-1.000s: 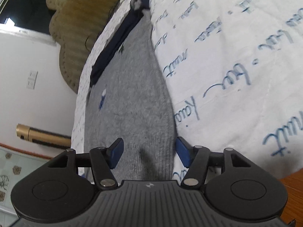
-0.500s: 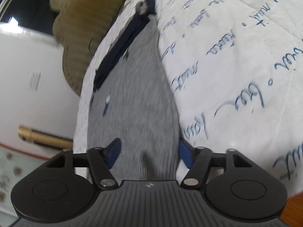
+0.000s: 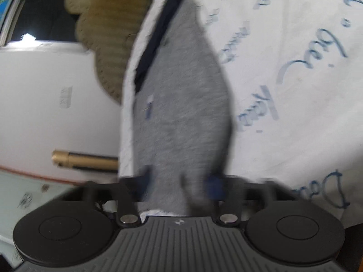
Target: Fold small clothes
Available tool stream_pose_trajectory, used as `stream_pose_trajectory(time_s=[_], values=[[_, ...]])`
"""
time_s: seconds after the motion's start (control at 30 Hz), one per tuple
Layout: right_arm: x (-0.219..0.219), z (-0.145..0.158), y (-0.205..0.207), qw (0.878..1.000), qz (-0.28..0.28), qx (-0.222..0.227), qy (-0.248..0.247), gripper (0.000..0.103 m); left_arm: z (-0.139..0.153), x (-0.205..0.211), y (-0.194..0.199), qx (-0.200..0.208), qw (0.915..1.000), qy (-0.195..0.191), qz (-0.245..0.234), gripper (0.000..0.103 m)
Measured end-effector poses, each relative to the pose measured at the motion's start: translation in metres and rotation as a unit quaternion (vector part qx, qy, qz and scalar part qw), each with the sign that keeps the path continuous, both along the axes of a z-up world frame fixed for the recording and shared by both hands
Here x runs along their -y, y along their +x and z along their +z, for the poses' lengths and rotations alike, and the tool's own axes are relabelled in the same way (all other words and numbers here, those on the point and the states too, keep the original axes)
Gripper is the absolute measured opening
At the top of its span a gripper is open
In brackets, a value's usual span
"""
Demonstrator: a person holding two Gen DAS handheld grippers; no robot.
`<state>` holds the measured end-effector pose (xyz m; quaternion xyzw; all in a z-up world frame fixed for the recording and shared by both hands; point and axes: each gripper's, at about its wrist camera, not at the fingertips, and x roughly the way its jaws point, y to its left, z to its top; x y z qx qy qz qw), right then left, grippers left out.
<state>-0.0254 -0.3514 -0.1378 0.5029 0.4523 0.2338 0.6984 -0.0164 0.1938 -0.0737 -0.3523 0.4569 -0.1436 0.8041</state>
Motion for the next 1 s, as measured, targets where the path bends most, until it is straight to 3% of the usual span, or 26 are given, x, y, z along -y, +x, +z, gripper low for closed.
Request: stream_pose_trajectory(time_s=[0.03,0.07,0.1,0.17,0.23,0.3,0.37,0.43,0.53,0.57,0.77,0.8,1.0], values=[[-0.001,-0.002,-0.001,1.000,0.001,-0.006,-0.015,0.009,0.002,0.001,0.001,-0.003,0.9999,0.013,-0.003,0.083],[-0.002,-0.002,-0.003,1.000,0.000,-0.004,-0.031,0.008,0.003,0.002,0.001,-0.007,0.9997,0.025,-0.005,0.063],[-0.005,0.000,-0.004,0.999,0.004,0.001,-0.041,0.008,0.002,0.003,0.002,-0.015,0.9992,0.036,-0.012,0.017],[-0.007,0.013,-0.008,0.998,0.007,0.021,-0.056,0.008,-0.004,0.003,0.004,-0.046,0.9974,0.051,-0.023,0.005],[-0.003,0.032,-0.011,0.997,0.006,0.048,-0.055,0.007,-0.001,0.004,0.002,-0.042,0.9962,0.068,-0.033,0.005],[0.005,0.045,-0.018,0.994,0.000,0.064,-0.094,0.007,0.008,0.001,-0.002,-0.033,0.9935,0.101,-0.041,0.005],[0.020,0.027,-0.021,0.991,-0.010,0.024,-0.131,0.007,0.004,-0.010,0.001,-0.042,0.9921,0.112,-0.038,0.008],[0.030,0.006,-0.025,0.995,-0.024,0.005,-0.098,0.007,0.001,-0.018,0.004,-0.052,0.9935,0.097,-0.031,0.009],[0.022,0.010,-0.023,0.995,-0.019,0.013,-0.098,0.008,0.006,-0.009,0.005,-0.040,0.9921,0.108,-0.049,0.009],[0.020,0.010,-0.021,0.995,-0.011,0.012,-0.094,0.009,0.006,-0.008,0.006,-0.040,0.9920,0.107,-0.054,0.017],[0.025,0.009,-0.015,0.996,-0.002,0.007,-0.090,0.010,0.006,-0.005,0.008,-0.036,0.9938,0.093,-0.050,0.017],[0.025,0.010,-0.016,0.996,-0.002,0.011,-0.094,0.010,0.007,-0.005,0.008,-0.034,0.9939,0.092,-0.050,0.007],[0.021,0.038,-0.015,0.993,0.001,0.076,-0.088,0.009,0.040,-0.006,0.015,0.017,0.9969,0.052,-0.057,0.005]])
